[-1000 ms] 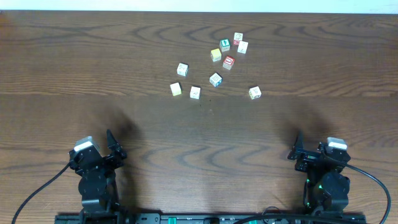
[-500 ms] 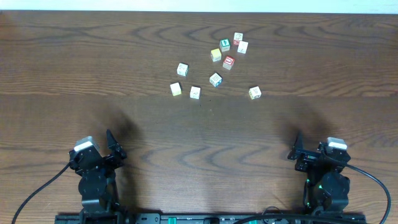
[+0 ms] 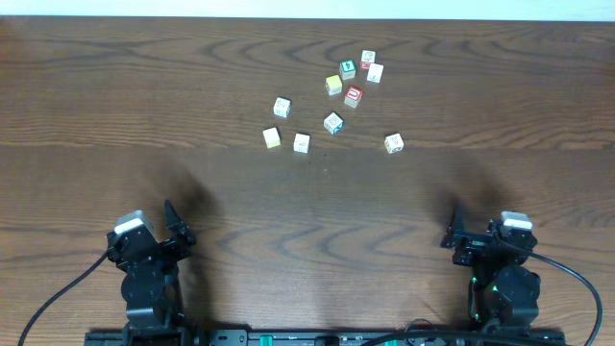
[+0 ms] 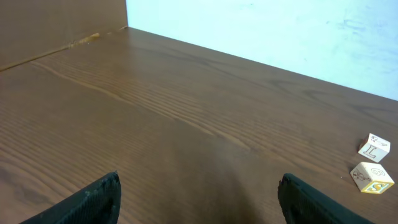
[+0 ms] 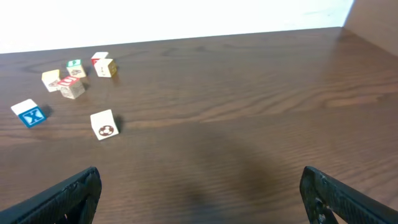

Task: Lift 5 blocks

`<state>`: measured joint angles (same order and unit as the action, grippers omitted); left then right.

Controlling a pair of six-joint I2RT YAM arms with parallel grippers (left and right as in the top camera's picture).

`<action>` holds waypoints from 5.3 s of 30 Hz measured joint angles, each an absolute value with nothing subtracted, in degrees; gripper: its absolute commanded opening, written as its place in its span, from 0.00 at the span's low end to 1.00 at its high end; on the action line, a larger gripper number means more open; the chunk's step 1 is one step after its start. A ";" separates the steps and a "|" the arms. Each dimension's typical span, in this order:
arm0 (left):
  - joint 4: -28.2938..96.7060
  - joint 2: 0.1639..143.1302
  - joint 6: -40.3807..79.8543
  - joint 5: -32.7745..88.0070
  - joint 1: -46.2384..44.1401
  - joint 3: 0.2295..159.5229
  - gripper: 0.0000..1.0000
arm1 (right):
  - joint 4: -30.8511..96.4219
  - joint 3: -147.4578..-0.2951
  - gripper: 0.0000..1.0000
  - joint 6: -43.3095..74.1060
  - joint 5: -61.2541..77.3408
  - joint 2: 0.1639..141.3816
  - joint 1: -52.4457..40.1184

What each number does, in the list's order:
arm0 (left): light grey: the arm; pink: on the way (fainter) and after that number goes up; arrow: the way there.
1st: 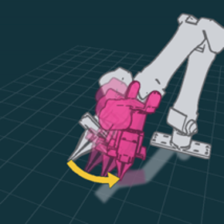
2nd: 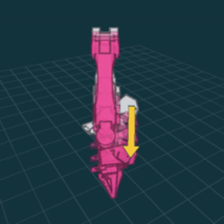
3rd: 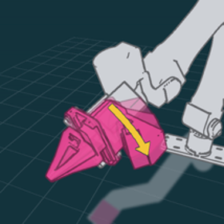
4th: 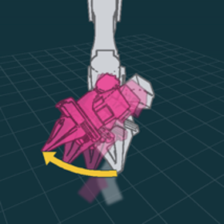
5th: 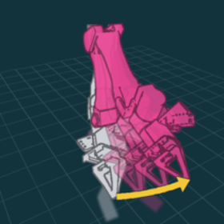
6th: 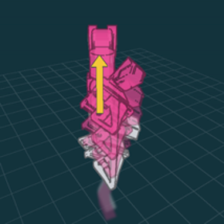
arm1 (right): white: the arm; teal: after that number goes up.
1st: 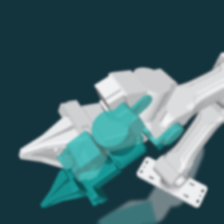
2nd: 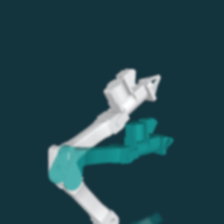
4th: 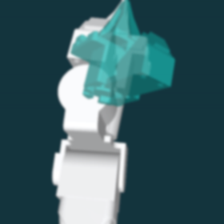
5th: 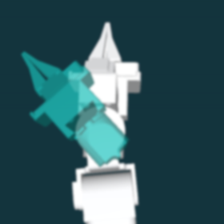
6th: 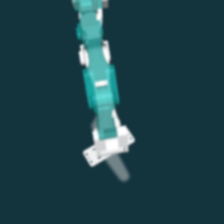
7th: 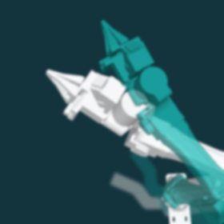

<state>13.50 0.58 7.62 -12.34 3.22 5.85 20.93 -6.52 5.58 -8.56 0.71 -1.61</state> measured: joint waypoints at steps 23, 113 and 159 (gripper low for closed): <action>11.53 0.58 13.15 -2.02 3.22 5.37 0.81 | 15.97 -6.70 0.99 7.27 15.14 0.69 -1.61; 27.55 92.64 13.74 11.64 -11.90 59.68 0.81 | 39.16 -80.64 0.58 -5.26 7.88 115.42 -13.43; 22.92 92.64 13.65 10.13 -12.08 59.68 0.75 | 53.10 -80.34 0.02 5.54 5.85 104.86 -17.50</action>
<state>22.92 92.64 13.65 10.13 -12.08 59.68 53.10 -80.34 5.54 5.85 104.86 -17.50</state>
